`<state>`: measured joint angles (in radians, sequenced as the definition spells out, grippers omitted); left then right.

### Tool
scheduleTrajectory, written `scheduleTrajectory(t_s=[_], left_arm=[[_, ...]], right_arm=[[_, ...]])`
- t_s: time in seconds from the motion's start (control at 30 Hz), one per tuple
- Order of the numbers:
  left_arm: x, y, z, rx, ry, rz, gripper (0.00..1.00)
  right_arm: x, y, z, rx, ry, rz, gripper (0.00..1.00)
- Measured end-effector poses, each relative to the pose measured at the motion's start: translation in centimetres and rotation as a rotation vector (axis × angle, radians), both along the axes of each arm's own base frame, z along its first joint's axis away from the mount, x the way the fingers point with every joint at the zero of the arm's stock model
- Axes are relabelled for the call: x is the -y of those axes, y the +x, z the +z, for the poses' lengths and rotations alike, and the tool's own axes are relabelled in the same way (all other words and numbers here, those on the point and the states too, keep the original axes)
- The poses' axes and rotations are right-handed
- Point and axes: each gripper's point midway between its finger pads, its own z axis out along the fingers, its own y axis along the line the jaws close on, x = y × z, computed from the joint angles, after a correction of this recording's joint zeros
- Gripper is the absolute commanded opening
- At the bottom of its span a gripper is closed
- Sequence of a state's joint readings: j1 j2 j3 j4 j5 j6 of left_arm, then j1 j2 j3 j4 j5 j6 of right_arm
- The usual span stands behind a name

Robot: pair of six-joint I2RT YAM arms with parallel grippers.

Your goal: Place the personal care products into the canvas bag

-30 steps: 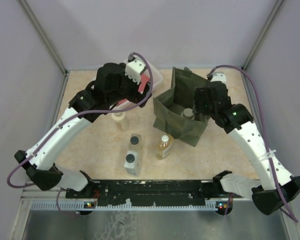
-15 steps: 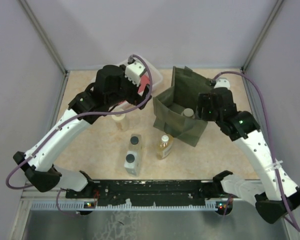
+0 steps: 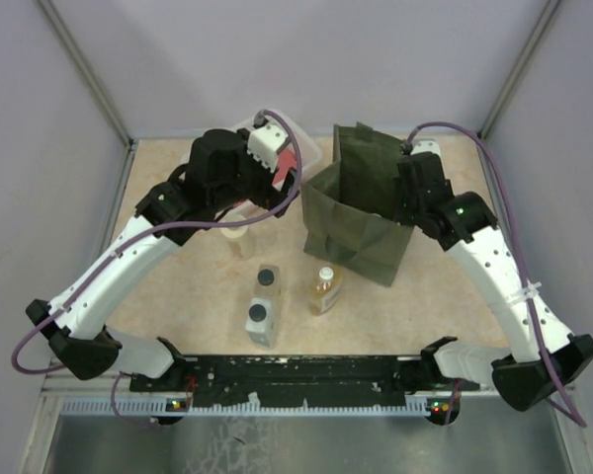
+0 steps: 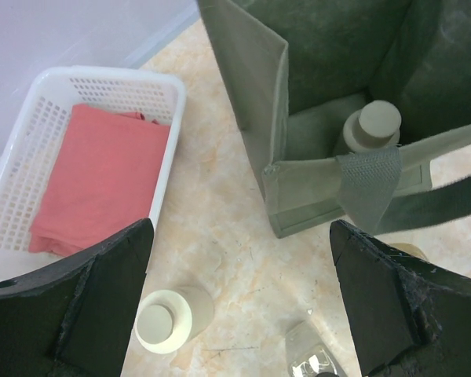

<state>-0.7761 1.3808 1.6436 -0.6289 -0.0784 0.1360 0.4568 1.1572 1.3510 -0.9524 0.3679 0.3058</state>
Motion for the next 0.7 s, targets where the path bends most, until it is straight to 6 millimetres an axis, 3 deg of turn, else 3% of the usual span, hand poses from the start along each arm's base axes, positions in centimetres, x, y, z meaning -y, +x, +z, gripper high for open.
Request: scheduleTrajectory(t_s=[0.37, 0.6, 0.7], left_arm=[[-2.0, 0.1, -4.3, -0.074, 0.090, 0.043, 1.00], [-6.4, 1.5, -8.8, -0.183, 0.173, 0.159, 1.00], [-8.8, 1.8, -11.7, -0.260, 0.201, 0.237, 1.00]], right_arm=[[0.6, 1.3, 1.6, -0.008, -0.084, -0.005, 0.00], [1.5, 0.3, 1.0, -0.008, -0.101, -0.021, 0.00], [1.7, 0.2, 0.8, -0.008, -0.110, -0.029, 0.00]])
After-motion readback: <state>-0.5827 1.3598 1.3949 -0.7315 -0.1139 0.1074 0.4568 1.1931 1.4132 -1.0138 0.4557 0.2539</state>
